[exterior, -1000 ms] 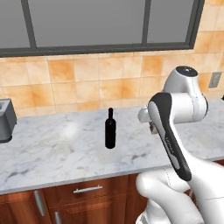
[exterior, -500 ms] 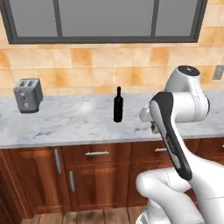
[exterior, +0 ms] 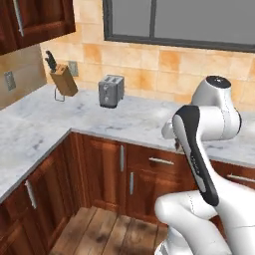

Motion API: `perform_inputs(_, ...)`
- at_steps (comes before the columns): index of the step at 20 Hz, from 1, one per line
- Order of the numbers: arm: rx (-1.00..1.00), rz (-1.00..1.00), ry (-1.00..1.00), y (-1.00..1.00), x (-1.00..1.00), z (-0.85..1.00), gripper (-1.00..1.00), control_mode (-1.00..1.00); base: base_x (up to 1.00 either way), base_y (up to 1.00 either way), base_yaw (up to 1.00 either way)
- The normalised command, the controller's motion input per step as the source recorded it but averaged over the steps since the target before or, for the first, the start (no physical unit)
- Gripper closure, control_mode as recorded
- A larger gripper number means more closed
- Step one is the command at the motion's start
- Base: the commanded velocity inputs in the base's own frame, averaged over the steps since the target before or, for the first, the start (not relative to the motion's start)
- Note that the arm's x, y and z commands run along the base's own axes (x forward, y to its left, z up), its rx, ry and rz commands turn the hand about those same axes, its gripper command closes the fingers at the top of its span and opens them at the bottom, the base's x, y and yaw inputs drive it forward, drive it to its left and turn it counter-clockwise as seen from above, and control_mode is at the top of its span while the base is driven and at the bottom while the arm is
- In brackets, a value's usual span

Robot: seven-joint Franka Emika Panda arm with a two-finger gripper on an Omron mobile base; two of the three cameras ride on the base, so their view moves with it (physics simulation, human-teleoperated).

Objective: Move the drinks to the dining counter.

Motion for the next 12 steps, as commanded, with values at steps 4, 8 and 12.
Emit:
perform_inputs(4, 0.00, 0.00, 0.00, 0.00, 0.00, 0.00, 1.00, 1.00, -0.09, 0.31, 0.81)
perform_inputs(8, 0.00, 0.00, 0.00, 0.00, 0.00, 0.00, 1.00, 1.00, -0.26, 0.32, 0.80)
perform_inputs(12, 0.00, 0.00, 0.00, 0.00, 0.00, 0.00, 1.00, 1.00, -0.35, 0.40, 0.77)
